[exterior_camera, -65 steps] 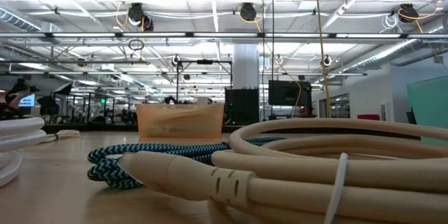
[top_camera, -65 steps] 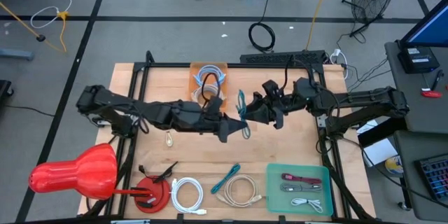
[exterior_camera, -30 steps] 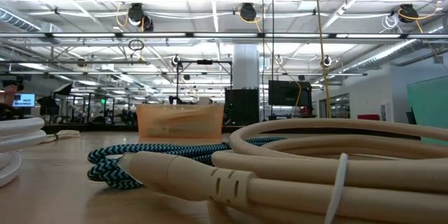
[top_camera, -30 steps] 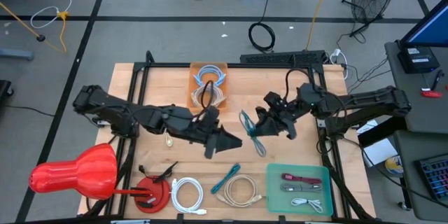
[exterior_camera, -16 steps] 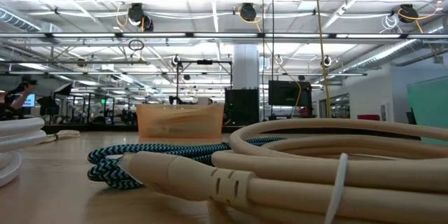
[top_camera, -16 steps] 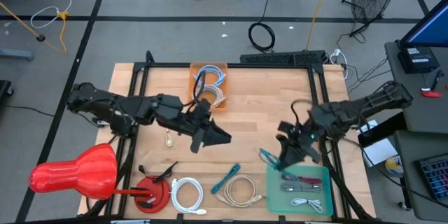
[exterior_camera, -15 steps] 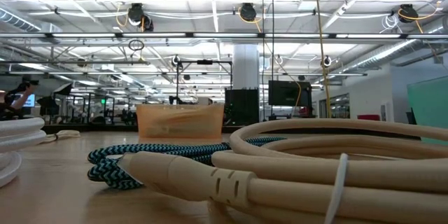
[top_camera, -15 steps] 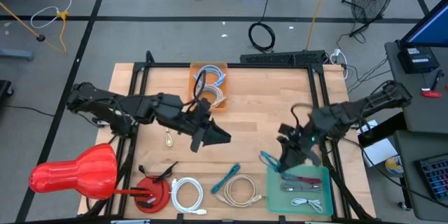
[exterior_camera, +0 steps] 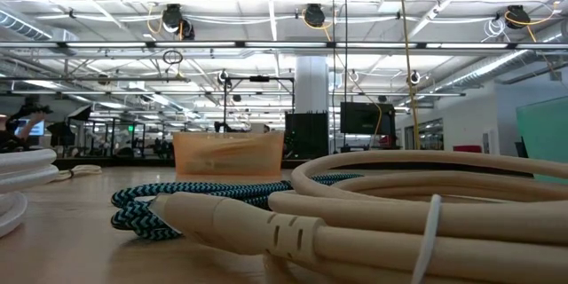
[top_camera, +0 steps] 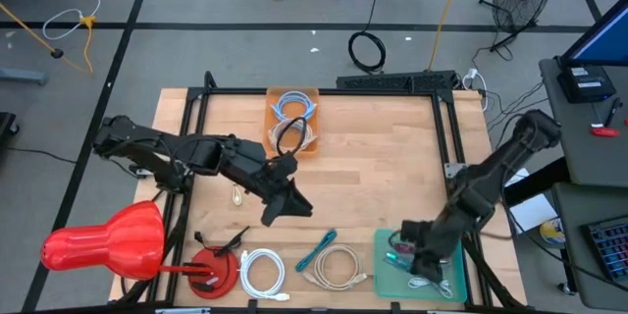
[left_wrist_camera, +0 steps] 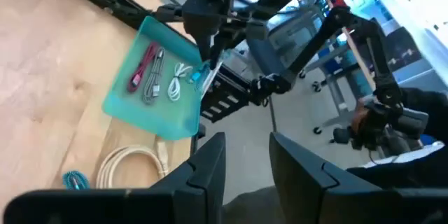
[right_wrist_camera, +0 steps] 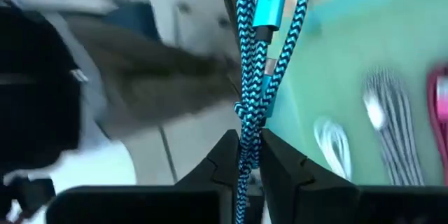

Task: Pick & Place USB Port
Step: Put the top blue patterned usb cable into the grin bin

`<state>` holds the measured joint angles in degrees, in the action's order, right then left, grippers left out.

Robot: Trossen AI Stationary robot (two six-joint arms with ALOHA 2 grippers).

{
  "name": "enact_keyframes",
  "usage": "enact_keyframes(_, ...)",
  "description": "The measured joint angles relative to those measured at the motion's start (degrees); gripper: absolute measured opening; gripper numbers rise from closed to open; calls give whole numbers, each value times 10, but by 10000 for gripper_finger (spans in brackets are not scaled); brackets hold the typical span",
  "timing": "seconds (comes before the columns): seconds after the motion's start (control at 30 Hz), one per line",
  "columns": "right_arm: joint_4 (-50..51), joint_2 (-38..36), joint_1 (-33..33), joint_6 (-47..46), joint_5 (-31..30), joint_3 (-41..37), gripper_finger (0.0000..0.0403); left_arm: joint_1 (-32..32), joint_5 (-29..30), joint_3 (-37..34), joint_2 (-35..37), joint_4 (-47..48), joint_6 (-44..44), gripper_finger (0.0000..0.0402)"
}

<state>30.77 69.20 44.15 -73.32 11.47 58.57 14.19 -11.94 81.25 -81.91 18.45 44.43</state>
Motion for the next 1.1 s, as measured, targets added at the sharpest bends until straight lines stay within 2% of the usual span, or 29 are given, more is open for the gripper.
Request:
enact_keyframes(0.13, 58, 34, 30, -6, 34, 0, 26, 7, -3, 0, 0, 4, -8, 113)
enact_keyframes(0.3, 116, 80, 60, 6, 35, 0, 26, 7, -16, 0, 0, 21, -12, 113)
enact_keyframes(0.6, 125, 169, 94, 43, 68, 0, 26, 15, -16, 0, 0, 36, -19, 113)
enact_keyframes(0.7, 109, 188, 105, 44, 63, 0, 26, 21, -15, 0, 0, 41, -20, 113)
enact_keyframes(0.87, 111, 199, 111, 48, 21, 0, 26, 28, 2, 0, 0, 58, -23, 113)
enact_keyframes(1.1, 111, 199, 110, 69, 18, 0, 26, 31, 7, 0, 0, 60, -23, 113)
